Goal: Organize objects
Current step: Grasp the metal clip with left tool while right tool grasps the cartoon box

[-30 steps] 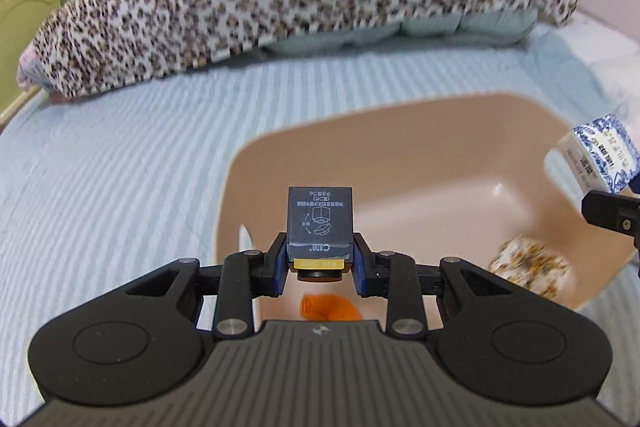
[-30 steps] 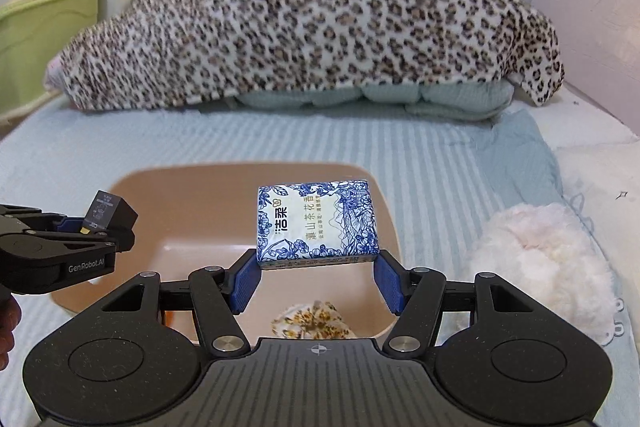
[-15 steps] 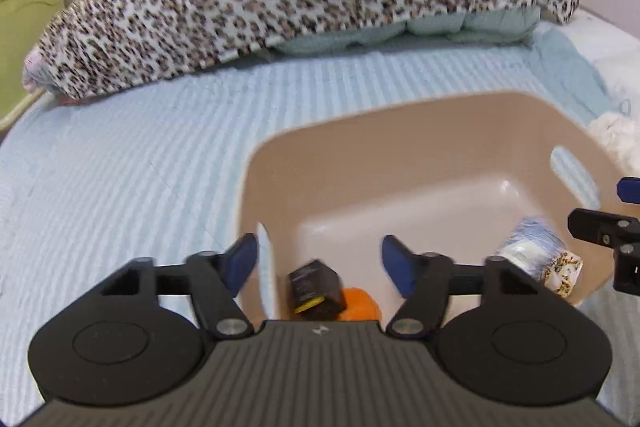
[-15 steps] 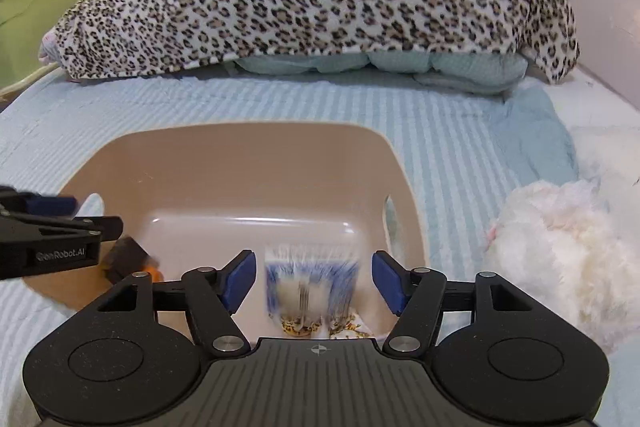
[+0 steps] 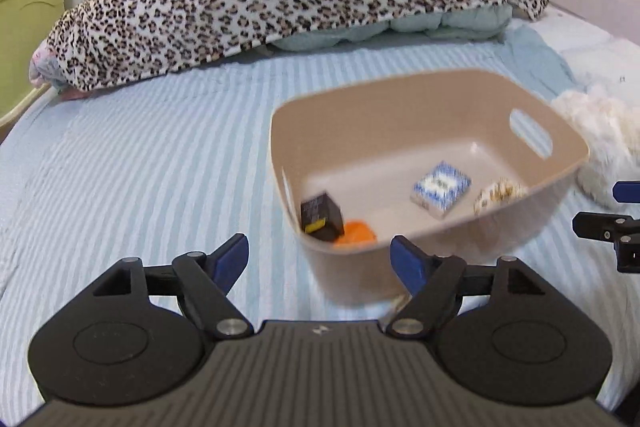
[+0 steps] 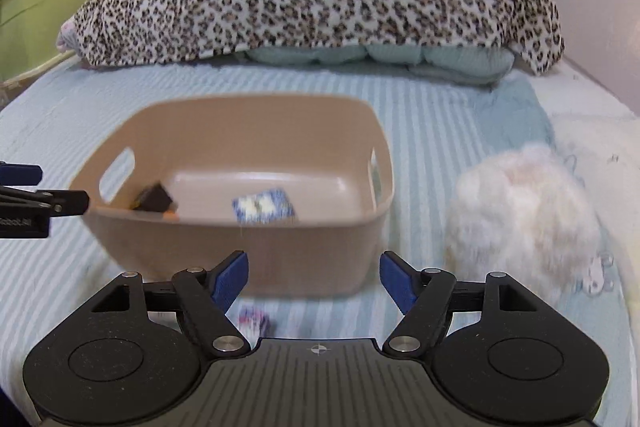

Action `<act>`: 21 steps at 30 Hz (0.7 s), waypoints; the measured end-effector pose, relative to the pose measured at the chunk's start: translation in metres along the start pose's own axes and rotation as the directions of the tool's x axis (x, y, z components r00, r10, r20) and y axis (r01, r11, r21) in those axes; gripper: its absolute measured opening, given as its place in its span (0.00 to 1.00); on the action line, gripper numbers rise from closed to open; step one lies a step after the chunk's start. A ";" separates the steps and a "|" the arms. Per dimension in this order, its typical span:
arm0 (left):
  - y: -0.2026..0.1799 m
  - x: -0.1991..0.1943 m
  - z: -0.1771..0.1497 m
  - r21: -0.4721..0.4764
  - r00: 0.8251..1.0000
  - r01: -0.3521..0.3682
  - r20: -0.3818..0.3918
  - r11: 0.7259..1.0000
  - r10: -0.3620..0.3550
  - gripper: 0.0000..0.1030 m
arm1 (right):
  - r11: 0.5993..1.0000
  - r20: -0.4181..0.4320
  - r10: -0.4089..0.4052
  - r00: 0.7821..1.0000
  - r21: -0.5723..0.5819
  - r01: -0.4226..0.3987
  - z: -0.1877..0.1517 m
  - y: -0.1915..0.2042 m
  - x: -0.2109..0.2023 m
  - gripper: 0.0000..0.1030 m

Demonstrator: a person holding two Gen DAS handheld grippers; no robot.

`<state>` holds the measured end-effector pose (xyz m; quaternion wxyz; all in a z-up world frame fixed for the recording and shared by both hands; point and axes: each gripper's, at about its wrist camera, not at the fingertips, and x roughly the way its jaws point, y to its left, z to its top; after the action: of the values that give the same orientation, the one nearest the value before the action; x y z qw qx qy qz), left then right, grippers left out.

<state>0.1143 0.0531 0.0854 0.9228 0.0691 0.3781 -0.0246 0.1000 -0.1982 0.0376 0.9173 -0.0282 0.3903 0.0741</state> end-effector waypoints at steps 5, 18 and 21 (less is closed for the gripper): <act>-0.001 0.016 -0.023 0.044 0.998 0.014 -0.058 0.999 -0.012 0.76 | 1.000 -0.064 0.017 0.998 0.023 -0.016 -0.023 0.004 0.019 0.72; -0.003 0.066 -0.052 0.042 0.987 0.112 -0.121 0.993 -0.106 0.76 | 0.997 -0.161 0.078 0.984 0.022 -0.076 -0.049 0.015 0.056 0.70; -0.006 0.072 -0.054 0.040 0.983 0.137 -0.132 0.990 -0.131 0.76 | 0.993 -0.172 0.111 0.979 0.052 -0.104 -0.047 0.015 0.058 0.69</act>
<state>0.1279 0.0559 -0.0042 0.8907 0.0675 0.4401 -0.0914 0.1040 -0.1823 -0.0371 0.8747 0.0064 0.4715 0.1123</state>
